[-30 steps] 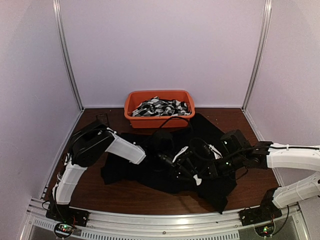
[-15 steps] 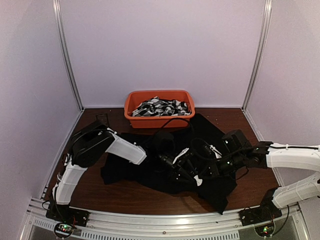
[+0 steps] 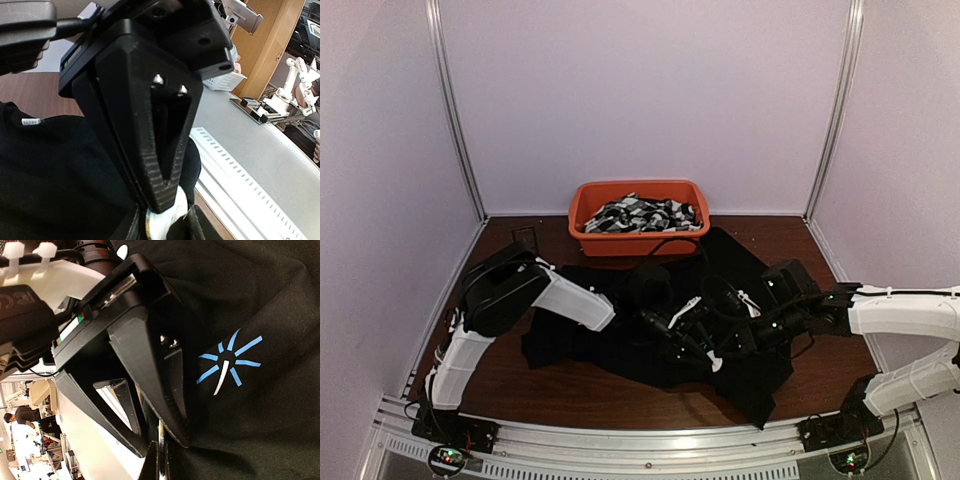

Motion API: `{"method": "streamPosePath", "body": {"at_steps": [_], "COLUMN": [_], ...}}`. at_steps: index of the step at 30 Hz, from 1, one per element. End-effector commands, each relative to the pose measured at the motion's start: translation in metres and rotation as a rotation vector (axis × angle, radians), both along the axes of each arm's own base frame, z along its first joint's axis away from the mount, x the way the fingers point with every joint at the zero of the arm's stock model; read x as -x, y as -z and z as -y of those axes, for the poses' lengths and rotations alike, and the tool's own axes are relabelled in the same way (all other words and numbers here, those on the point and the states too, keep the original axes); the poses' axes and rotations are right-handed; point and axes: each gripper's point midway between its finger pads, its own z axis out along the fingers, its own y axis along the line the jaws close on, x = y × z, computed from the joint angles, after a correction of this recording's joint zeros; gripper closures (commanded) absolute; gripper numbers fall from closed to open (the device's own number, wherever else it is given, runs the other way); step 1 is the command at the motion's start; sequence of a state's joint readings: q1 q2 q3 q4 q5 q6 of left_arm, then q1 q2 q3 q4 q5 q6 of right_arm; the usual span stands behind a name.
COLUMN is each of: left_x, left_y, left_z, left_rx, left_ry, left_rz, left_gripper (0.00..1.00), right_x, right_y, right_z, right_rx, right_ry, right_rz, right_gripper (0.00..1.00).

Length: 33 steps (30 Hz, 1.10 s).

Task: Pin the brooch onto the clothing
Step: Pin the clothing with brooches at the center of the board.

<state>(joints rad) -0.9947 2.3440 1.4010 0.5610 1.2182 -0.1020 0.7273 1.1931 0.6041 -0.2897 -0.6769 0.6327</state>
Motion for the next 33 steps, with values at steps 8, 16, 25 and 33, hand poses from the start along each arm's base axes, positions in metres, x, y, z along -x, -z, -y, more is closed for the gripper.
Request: {"method": "streamPosePath", "body": {"at_steps": [8, 16, 25, 33], "left_x": [0.002, 0.001, -0.001, -0.005], "left_y": [-0.003, -0.001, 0.002, 0.004], "left_z": [0.003, 0.004, 0.005, 0.007], "left_rx": [0.046, 0.042, 0.035, 0.025], "left_ry": [0.024, 0.023, 0.010, -0.014], "left_rz": [0.004, 0.001, 0.000, 0.001], "left_gripper": [0.70, 0.76, 0.81, 0.84], "right_x": [-0.002, -0.002, 0.000, -0.001], "right_y": [-0.006, -0.011, -0.014, -0.013], "right_z": [-0.004, -0.005, -0.006, -0.007], "right_rx": [-0.037, -0.056, -0.077, -0.079], "right_ry": [-0.012, -0.012, -0.014, -0.015], "right_rz": [0.015, 0.025, 0.028, 0.026], "right_gripper": [1.00, 1.00, 1.00, 1.00]}}
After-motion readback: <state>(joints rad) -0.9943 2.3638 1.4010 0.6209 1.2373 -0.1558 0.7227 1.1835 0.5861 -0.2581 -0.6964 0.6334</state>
